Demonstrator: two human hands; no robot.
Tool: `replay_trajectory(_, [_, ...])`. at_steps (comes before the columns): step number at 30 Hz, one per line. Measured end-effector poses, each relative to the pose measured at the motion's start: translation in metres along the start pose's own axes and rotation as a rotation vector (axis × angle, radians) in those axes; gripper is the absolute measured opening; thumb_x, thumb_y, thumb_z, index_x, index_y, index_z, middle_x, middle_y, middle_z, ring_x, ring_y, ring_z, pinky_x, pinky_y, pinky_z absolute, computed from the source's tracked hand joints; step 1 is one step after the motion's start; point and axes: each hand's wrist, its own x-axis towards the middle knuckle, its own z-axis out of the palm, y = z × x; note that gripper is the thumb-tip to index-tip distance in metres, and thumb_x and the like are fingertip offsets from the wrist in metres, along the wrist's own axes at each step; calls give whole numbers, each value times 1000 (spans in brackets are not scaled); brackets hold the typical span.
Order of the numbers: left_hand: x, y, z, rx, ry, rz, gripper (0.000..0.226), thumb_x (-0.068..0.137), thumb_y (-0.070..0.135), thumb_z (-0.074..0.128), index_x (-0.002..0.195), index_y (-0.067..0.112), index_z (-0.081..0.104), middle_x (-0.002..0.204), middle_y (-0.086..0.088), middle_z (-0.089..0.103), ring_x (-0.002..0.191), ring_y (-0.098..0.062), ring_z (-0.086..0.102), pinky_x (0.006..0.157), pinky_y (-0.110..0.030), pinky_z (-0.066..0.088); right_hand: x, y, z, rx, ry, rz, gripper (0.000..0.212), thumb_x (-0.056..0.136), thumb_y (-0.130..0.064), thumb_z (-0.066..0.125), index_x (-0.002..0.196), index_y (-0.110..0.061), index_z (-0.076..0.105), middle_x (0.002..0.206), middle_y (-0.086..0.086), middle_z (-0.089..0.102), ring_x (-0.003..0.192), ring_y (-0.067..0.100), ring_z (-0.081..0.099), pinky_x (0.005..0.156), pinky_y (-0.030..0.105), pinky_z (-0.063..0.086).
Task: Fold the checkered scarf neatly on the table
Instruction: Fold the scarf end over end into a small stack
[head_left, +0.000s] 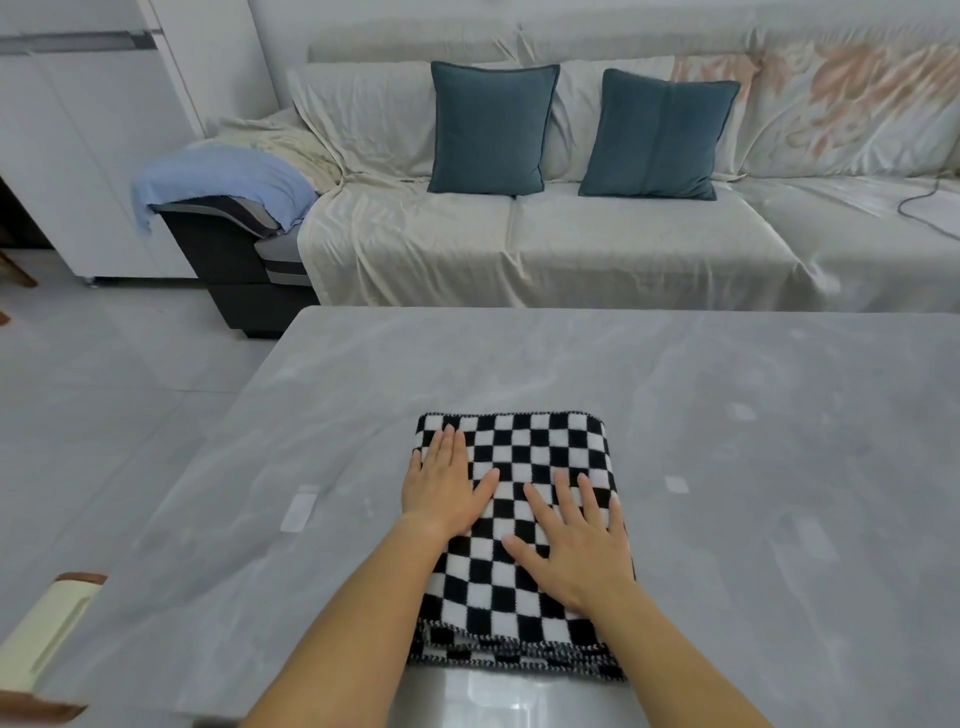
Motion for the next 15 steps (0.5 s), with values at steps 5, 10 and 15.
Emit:
replay_trajectory(5, [-20, -2, 0, -30, 8, 39, 84, 90, 67, 15, 150, 12, -8, 159, -4, -13, 145, -16, -12, 119, -39, -3, -8, 3, 0, -14, -3, -24, 82, 72, -84, -1, 143, -44, -12, 154, -3, -22, 140, 21, -23, 112, 51, -13])
replay_trajectory(10, [-57, -12, 7, -101, 6, 18, 83, 91, 65, 16, 150, 13, -7, 159, -4, -13, 145, -15, -12, 119, -39, 0, -31, 4, 5, 18, 13, -20, 84, 70, -85, -1, 144, -44, -10, 155, -5, -18, 140, 19, -23, 113, 51, -9])
replay_trajectory(15, [-79, -12, 9, -118, -5, 8, 84, 91, 64, 19, 150, 11, -10, 159, -8, -12, 146, -18, -10, 119, -39, 1, -44, 3, 7, 17, 16, -22, 89, 65, -86, -7, 144, -45, -11, 156, -5, -16, 141, 19, -22, 114, 52, -4])
